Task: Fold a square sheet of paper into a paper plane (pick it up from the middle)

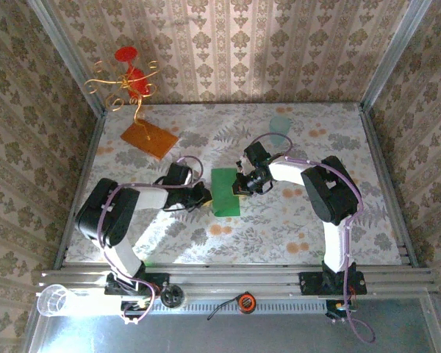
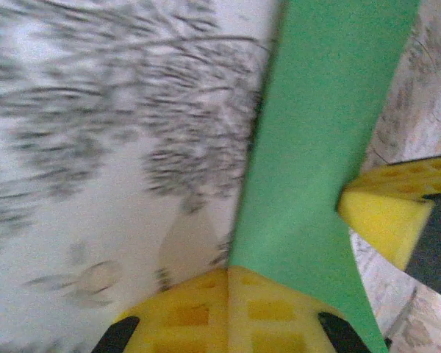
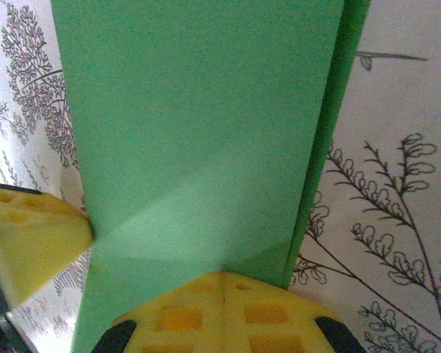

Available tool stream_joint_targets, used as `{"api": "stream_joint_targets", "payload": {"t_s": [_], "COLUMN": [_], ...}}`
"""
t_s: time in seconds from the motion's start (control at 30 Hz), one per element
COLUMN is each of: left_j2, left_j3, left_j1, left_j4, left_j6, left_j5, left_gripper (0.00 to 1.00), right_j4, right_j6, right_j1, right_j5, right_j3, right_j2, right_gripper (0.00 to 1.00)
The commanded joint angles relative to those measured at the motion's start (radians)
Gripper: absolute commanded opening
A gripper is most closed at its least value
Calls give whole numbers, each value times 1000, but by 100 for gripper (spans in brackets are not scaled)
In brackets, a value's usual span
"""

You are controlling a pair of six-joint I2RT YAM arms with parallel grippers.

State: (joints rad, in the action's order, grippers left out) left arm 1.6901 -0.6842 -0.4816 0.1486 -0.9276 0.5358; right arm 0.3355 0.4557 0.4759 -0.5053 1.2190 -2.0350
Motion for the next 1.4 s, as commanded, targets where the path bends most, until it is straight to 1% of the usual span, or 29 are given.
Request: {"api": "stream_joint_targets", "payload": {"t_s": [0.0, 0.1, 0.23, 0.37, 0.5, 0.67, 0.83, 0.93, 1.07, 1.23, 1.37], "left_j2": [-58, -71, -23, 26, 37, 16, -76, -129, -134, -45, 7], "left_j3": [-7, -43, -77, -69, -22, 53, 88, 63, 21, -17, 0], "left_j1": [-2, -43, -110, -129, -115, -56, 2, 2, -47, -150, -169], "left_j4": [-75, -60, -15, 19, 30, -13, -106, -120, -48, 51, 96], "left_j6": [-8, -29, -69, -99, -105, -91, -39, -27, -52, -120, -153], "left_j5": [-32, -28, -23, -23, -27, -31, -44, -57, -57, -31, -19], "left_gripper": [0, 0, 0, 0, 0, 0, 0, 0, 0, 0, 0], "right_j4": [217, 216, 215, 217, 225, 229, 233, 232, 236, 230, 227], "right_j6": [8, 10, 13, 11, 8, 3, 2, 1, 2, 7, 10], "right_j1": [-3, -3, -3, -3, -3, -3, -3, -3, -3, -3, -3], "right_j5": [313, 313, 313, 313, 316, 321, 324, 325, 326, 326, 325], "right_j3": [-127, -127, -124, -120, -113, -109, -104, -104, -99, -103, -104], "right_j2": [-173, -173, -175, -176, -181, -180, -182, -183, -188, -191, -194], "right_gripper": [1, 1, 1, 1, 1, 1, 1, 1, 1, 1, 1]}}
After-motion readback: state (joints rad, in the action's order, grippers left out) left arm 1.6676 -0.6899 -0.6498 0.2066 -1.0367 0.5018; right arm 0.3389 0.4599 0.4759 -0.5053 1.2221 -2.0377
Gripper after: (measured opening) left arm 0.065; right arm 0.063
